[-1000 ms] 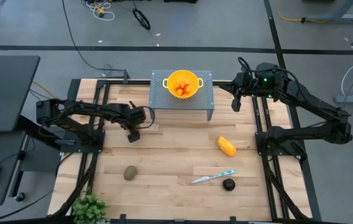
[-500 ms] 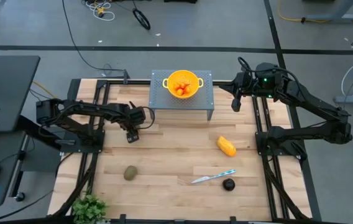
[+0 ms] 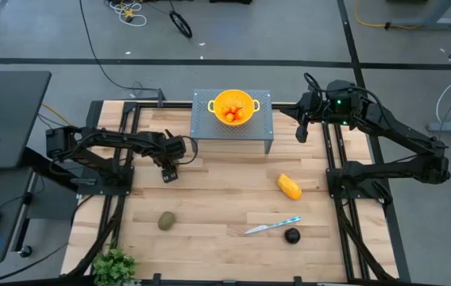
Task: Pick & Place Fruit
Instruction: Put the brown kiwi into the yellow strainer bowl on the shelf
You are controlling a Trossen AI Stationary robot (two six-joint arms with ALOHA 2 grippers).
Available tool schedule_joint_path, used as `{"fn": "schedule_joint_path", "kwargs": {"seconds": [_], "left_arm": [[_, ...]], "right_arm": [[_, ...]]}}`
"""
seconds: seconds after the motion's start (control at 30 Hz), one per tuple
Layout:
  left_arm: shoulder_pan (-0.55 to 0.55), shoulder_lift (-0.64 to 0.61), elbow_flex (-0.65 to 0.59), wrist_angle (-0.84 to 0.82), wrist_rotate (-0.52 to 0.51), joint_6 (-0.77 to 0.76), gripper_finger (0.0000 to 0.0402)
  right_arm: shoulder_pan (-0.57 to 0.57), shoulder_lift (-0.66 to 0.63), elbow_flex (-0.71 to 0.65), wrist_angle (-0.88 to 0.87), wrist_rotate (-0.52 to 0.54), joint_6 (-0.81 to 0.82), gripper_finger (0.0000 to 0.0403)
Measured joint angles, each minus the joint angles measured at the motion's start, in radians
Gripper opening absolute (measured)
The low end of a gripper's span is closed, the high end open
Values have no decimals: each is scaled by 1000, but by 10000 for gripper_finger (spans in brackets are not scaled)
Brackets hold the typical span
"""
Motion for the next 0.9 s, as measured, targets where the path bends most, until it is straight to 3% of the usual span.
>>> {"fn": "schedule_joint_path", "kwargs": {"seconds": [0.47,0.67,0.9], "left_arm": [[0,0,9,-31,30,1,226],[-1,0,109,-172,75,43,223],[-1,0,216,-202,97,96,223]], "right_arm": [[0,0,0,0,0,0,0],[0,0,0,0,0,0,0],[0,0,0,0,0,0,0]]}}
